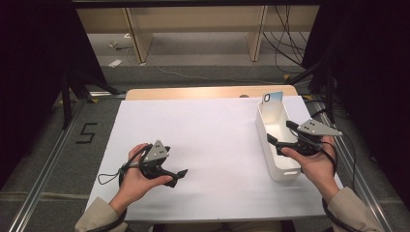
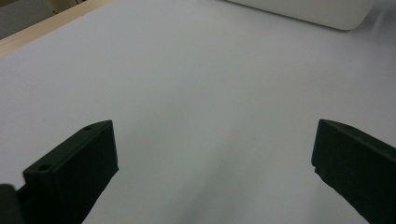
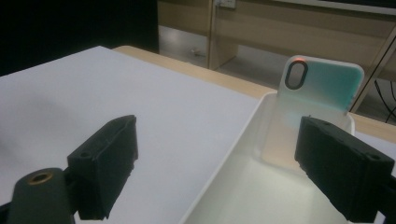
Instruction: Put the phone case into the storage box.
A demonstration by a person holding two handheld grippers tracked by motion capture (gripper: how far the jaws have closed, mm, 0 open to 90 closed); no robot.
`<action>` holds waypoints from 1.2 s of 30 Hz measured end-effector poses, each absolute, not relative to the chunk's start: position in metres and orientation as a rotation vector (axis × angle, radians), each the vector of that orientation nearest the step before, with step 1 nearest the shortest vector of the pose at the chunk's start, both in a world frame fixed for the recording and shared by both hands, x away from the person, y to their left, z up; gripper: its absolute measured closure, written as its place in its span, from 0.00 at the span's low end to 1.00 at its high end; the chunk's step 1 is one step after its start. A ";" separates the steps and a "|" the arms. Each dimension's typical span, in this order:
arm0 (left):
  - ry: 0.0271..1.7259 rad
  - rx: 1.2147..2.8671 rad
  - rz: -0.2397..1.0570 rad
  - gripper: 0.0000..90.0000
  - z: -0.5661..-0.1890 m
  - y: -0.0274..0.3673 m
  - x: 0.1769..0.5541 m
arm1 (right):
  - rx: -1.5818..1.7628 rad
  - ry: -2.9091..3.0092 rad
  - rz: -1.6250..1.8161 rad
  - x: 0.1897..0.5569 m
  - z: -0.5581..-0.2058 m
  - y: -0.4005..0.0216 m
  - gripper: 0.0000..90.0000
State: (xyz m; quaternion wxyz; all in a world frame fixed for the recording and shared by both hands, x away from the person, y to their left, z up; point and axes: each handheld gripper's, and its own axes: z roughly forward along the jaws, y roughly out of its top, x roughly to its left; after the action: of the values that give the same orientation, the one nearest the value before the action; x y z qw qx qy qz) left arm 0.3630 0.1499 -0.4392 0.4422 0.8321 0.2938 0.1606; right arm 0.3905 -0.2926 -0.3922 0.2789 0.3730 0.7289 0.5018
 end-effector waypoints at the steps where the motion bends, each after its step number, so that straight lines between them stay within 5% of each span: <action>1: 0.730 2.064 0.399 0.00 -0.439 0.150 0.363 | 1.000 1.955 1.346 0.390 -0.392 -0.293 0.16; 36: 0.730 2.060 0.401 0.00 -0.439 0.150 0.363 | 0.995 1.973 1.354 0.377 -0.398 -0.304 0.17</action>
State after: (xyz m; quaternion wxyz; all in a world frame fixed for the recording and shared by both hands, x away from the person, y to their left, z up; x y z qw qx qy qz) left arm 0.3630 0.1502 -0.4391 0.4440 0.8307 0.2945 0.1616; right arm 0.3772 -0.3039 -0.3982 0.2716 0.3694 0.7327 0.5029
